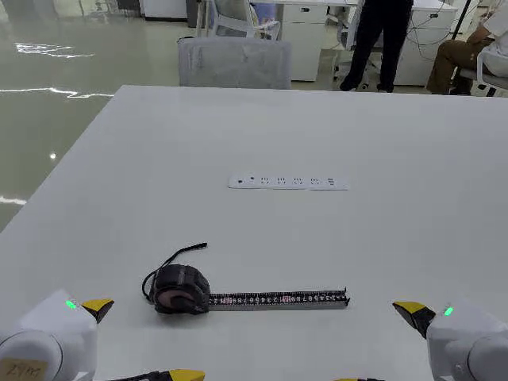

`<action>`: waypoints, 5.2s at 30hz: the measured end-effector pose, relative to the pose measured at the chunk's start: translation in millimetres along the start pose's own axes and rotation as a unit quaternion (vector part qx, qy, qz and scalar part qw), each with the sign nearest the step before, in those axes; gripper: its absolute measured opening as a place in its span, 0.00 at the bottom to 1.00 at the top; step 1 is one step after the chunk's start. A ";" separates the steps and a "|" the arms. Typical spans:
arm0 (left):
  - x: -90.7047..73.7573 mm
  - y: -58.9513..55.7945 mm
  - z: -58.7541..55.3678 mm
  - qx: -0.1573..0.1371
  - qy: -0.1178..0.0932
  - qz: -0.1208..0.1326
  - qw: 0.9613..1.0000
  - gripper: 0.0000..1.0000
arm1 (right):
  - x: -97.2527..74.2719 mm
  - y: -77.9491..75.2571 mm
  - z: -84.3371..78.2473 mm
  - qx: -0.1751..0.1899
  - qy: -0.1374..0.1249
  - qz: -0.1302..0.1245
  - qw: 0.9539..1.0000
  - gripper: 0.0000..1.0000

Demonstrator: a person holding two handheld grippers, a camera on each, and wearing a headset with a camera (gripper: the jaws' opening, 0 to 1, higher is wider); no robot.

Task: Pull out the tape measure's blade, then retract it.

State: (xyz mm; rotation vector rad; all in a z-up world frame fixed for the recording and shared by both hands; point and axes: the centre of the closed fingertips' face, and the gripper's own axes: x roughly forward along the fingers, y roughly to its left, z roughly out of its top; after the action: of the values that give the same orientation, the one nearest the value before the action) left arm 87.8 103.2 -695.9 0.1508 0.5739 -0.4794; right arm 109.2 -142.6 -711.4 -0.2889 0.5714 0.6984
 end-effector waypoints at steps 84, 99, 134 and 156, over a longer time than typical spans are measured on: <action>42.8 16.4 11.8 -0.081 -0.017 0.150 0.985 0.95 | 17.2 -12.3 -18.7 -0.040 0.003 0.068 0.997 0.74; 63.0 33.2 11.6 -0.101 -0.018 0.178 0.979 0.92 | 44.6 -30.4 -20.7 -0.084 0.014 0.131 0.988 0.69; 92.0 61.8 -4.0 -0.159 -0.008 0.226 0.961 0.80 | 93.7 -61.0 -12.1 -0.178 0.028 0.238 0.954 0.44; 109.1 64.6 1.7 -0.170 -0.003 0.242 0.955 0.77 | 106.4 -75.5 -15.2 -0.242 0.071 0.299 0.920 0.31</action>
State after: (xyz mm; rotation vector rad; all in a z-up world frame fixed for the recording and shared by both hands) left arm 199.4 116.7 -754.7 -0.0408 0.5821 0.0979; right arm 220.4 -149.1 -781.0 -0.6441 0.6252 1.4283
